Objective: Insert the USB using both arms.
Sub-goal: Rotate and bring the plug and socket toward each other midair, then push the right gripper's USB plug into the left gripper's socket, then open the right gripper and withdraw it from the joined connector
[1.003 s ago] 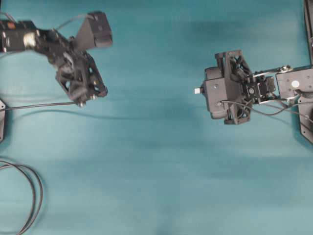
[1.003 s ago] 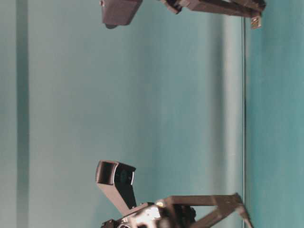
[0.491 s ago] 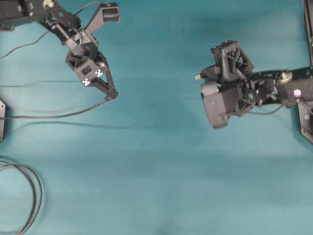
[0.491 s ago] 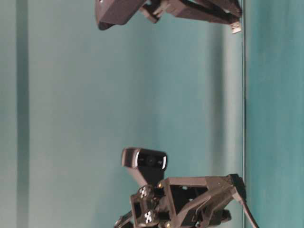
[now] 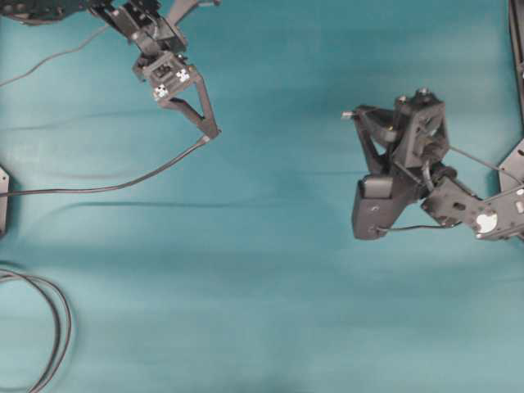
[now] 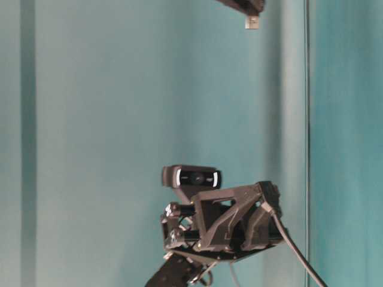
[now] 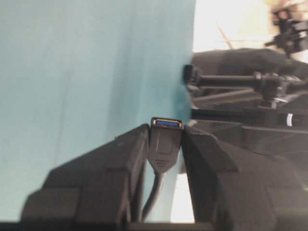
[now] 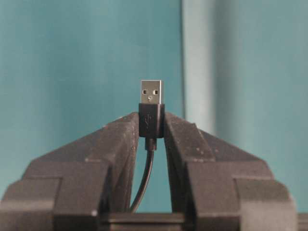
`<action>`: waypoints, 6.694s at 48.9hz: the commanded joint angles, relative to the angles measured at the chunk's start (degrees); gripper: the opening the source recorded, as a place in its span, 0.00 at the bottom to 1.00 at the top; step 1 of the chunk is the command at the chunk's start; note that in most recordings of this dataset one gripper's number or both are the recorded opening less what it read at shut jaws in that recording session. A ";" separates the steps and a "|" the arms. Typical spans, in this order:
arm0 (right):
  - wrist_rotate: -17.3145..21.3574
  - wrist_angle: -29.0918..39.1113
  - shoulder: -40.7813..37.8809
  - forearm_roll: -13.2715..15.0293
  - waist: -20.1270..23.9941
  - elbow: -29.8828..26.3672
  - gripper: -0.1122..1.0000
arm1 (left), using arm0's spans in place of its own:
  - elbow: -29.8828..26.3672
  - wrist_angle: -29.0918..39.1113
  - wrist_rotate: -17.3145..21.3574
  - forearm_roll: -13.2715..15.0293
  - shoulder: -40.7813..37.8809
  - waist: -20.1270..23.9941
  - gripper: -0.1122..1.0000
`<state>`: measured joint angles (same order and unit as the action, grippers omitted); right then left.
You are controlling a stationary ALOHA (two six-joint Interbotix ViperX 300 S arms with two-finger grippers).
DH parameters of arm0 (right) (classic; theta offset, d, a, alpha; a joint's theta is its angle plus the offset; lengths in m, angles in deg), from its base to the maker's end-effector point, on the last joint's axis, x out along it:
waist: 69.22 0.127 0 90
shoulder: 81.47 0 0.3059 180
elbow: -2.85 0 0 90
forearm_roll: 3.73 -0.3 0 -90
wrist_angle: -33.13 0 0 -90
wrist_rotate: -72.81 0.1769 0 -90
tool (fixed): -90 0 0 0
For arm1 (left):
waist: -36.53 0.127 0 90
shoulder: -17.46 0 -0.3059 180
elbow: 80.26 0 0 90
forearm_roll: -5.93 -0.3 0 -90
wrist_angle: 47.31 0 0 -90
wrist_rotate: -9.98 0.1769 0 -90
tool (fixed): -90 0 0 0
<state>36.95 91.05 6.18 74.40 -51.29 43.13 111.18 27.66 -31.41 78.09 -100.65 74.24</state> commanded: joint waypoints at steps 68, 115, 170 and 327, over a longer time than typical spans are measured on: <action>-7.03 -2.72 -3.87 17.75 0.09 -3.52 0.28 | -16.44 8.00 -0.53 10.20 -11.43 -6.86 0.29; -10.20 -9.05 -4.39 19.86 -1.93 -5.27 0.28 | -17.23 5.63 -2.37 9.14 -12.57 -7.65 0.29; -11.43 -12.74 -5.45 19.95 -2.37 -6.59 0.28 | -19.07 6.06 -4.31 9.14 -12.66 -7.73 0.29; 22.24 1.05 13.80 -9.23 9.49 -7.03 0.76 | -17.40 -25.22 -12.48 -26.02 -8.53 -22.50 0.29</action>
<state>57.17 91.31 17.26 65.62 -41.89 36.71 95.10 4.81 -41.52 54.97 -109.96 52.71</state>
